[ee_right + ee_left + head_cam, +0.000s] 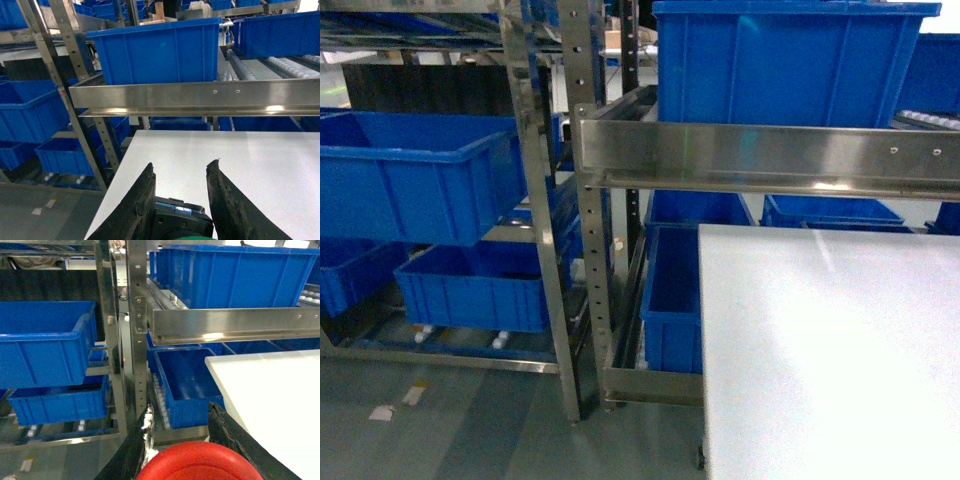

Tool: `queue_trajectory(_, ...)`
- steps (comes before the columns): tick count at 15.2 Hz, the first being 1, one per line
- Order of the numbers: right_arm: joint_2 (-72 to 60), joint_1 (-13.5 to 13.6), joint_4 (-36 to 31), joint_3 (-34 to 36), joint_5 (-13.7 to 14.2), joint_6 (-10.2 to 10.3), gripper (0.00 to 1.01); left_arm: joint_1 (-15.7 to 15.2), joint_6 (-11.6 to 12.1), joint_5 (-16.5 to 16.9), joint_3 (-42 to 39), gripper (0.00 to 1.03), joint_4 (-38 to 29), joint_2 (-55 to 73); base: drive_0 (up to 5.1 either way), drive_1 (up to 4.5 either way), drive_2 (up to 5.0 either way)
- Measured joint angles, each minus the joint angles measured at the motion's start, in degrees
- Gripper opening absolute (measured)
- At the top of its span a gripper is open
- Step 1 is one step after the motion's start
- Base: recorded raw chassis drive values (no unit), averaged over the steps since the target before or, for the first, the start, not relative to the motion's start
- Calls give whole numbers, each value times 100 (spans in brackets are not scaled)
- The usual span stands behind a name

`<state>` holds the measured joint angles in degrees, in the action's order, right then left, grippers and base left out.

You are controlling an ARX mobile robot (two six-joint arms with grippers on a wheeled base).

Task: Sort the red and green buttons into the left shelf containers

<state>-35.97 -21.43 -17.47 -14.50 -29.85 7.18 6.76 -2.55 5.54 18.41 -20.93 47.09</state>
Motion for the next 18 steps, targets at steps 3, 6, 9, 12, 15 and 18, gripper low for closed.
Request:
queue_trajectory(3, 9, 0, -13, 0, -2, 0, 28, 0, 0, 0, 0, 28, 0, 0, -476, 358, 127)
queue_trajectory(6, 7, 0, -4, 0, 0, -2, 28, -7, 0, 0, 0, 28, 2, 0, -485, 350, 122)
queue_trajectory(9, 4, 2, -7, 0, 0, -2, 28, -7, 0, -2, 0, 28, 2, 0, -491, 345, 116)
queue_trajectory(12, 9, 4, -4, 0, -9, -9, 28, 0, 0, -2, 0, 28, 11, 0, -486, 351, 122)
queue_trajectory(15, 9, 0, -7, 0, -2, -17, 28, -7, 0, -2, 0, 28, 0, 0, -487, 350, 122)
queue_trajectory(18, 9, 0, 0, 0, -2, -17, 28, -7, 0, -2, 0, 28, 0, 0, -476, 360, 134)
